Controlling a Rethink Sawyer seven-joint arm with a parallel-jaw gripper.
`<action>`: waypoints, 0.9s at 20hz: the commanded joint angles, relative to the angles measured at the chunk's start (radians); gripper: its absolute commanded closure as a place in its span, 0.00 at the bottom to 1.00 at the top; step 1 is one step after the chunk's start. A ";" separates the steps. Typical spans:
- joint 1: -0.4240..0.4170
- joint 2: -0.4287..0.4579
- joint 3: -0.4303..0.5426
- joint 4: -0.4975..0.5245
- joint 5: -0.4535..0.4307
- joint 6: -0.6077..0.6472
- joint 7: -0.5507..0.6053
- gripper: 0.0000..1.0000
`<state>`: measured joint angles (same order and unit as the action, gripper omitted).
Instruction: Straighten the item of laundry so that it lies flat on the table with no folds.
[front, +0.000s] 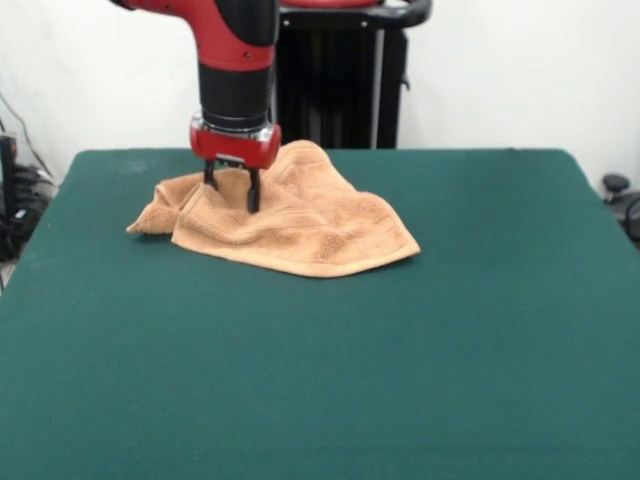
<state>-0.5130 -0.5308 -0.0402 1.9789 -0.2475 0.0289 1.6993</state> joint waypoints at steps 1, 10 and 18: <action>0.029 0.035 0.081 0.094 -0.015 0.014 0.144 0.00; 0.006 -0.115 0.108 0.134 0.009 0.162 0.099 0.00; 0.005 -0.163 0.120 0.121 0.025 0.238 0.084 0.00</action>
<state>-0.5242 -0.6630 -0.0399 2.0347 -0.2479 0.1153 1.6993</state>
